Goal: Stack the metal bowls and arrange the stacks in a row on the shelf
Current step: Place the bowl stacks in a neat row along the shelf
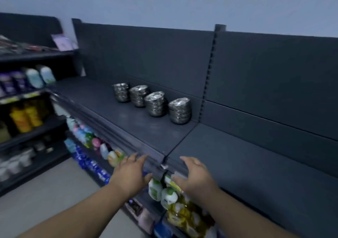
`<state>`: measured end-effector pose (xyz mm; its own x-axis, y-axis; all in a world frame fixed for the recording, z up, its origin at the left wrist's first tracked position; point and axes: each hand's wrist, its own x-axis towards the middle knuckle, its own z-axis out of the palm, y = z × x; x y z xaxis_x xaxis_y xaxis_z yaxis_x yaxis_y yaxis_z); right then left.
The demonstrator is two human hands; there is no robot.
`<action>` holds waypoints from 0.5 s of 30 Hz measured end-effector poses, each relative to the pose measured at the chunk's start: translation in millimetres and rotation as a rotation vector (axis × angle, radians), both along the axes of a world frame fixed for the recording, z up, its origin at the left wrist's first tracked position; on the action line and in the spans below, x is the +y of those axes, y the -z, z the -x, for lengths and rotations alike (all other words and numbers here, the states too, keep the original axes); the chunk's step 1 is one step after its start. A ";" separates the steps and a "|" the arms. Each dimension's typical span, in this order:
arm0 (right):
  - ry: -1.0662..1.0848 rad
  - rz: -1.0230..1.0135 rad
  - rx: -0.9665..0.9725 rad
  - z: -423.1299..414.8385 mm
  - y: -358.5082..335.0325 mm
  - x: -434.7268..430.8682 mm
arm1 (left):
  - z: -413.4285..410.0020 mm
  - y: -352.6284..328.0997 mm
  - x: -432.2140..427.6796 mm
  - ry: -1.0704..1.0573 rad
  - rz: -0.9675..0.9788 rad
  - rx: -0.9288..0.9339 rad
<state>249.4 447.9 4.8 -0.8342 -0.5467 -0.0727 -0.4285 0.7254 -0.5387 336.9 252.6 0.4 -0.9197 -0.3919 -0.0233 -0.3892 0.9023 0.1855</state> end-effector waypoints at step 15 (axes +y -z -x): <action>-0.362 -0.047 0.000 79.9 8.8 -214.5 | 3.9 10.3 -182.3 -0.358 -0.053 -0.023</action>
